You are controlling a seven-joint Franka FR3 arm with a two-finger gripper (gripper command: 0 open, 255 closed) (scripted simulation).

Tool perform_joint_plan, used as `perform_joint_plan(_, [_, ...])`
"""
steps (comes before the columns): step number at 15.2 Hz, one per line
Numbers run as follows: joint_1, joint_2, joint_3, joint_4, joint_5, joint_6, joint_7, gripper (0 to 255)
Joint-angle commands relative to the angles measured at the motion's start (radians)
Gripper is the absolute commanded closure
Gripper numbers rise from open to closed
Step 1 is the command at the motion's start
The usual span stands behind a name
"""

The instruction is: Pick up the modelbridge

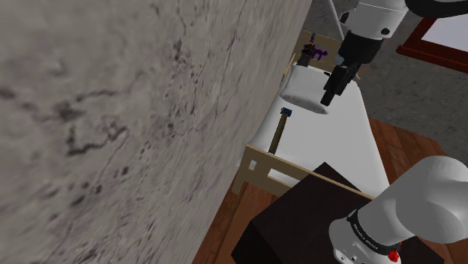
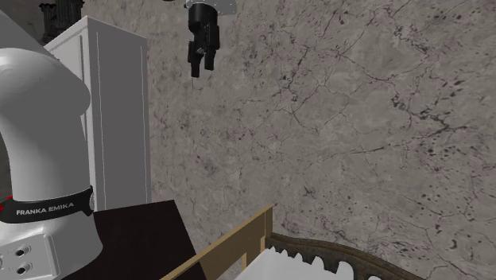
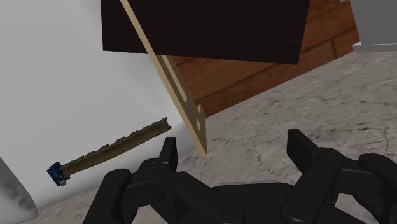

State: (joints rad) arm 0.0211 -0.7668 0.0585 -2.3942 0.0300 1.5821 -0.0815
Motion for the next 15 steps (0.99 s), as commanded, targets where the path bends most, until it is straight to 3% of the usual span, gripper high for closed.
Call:
perform_joint_plan(1, [0.000,0.000,0.000,0.000,0.000,0.000,0.000,0])
perform_joint_plan(15, [-0.147,0.416,-0.005,-0.019,-0.018,0.430,0.256,0])
